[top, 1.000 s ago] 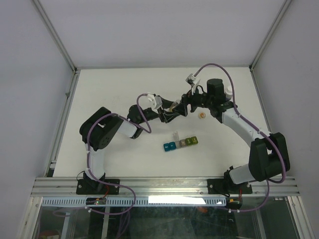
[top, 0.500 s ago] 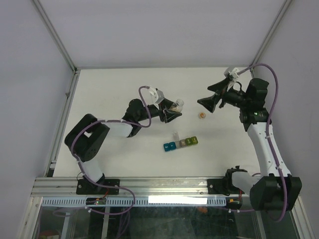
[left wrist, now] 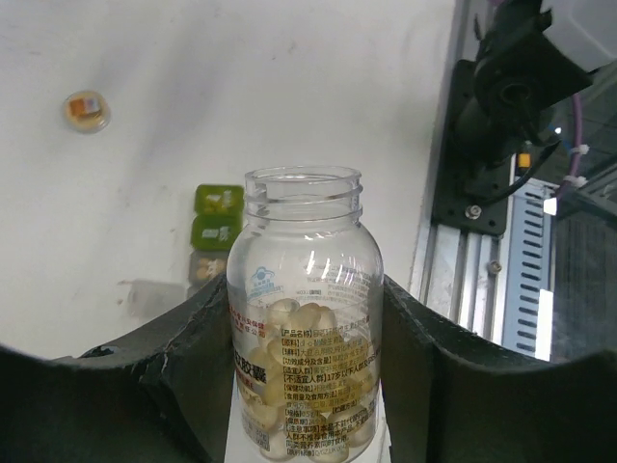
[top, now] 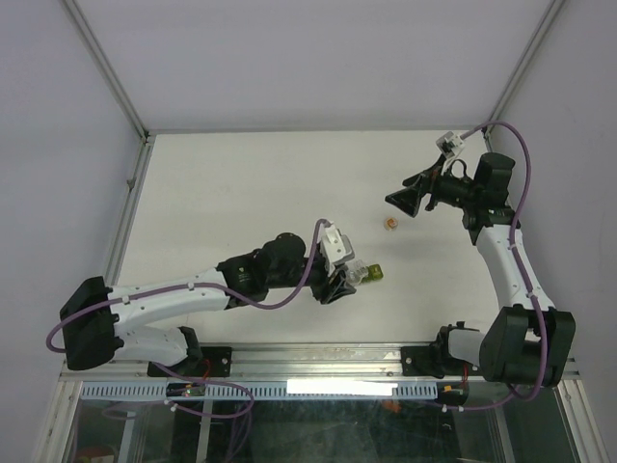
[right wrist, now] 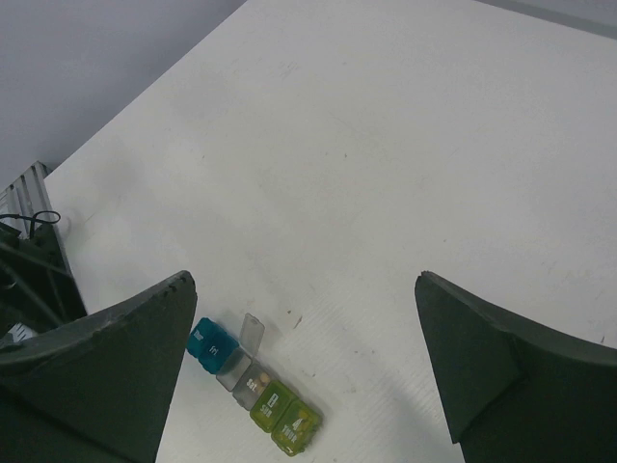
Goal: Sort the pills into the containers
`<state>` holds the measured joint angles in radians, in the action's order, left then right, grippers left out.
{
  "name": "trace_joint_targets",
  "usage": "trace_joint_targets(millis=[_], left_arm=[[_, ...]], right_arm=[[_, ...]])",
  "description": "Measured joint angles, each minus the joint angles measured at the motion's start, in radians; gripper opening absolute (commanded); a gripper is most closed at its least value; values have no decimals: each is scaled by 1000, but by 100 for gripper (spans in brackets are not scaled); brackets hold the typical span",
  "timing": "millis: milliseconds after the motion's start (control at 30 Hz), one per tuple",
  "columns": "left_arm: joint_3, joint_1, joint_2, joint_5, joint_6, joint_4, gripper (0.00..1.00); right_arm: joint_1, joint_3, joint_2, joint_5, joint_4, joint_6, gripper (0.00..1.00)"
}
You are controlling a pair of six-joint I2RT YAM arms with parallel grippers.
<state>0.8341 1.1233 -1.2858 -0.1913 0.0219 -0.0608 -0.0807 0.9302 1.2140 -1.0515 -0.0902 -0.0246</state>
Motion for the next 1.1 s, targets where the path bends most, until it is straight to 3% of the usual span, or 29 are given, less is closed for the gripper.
trace_joint_targets(millis=[100, 300, 333, 500, 633, 767, 1000, 1100], left_arm=[[-18, -18, 69, 40, -3, 72, 0], [-133, -261, 169, -51, -77, -22, 0], [-139, -250, 169, -41, -63, -30, 0], [-154, 21, 139, -20, 48, -89, 0], [-234, -95, 150, -29, 39, -193, 0], [-178, -36, 54, -51, 67, -206, 0], [-269, -64, 102, -113, 57, -284, 0], [-244, -45, 119, -104, 56, -216, 0]], right_arm=[[-1, 0, 0, 2, 0, 1, 99], [-2, 0, 0, 8, 0, 5, 100], [-2, 0, 0, 8, 0, 5, 99], [-3, -4, 0, 8, 3, 9, 99], [-3, -8, 0, 8, 3, 10, 99], [-3, -11, 0, 10, 3, 12, 99], [-3, -12, 0, 11, 4, 18, 100], [-3, -13, 0, 6, 4, 20, 100]])
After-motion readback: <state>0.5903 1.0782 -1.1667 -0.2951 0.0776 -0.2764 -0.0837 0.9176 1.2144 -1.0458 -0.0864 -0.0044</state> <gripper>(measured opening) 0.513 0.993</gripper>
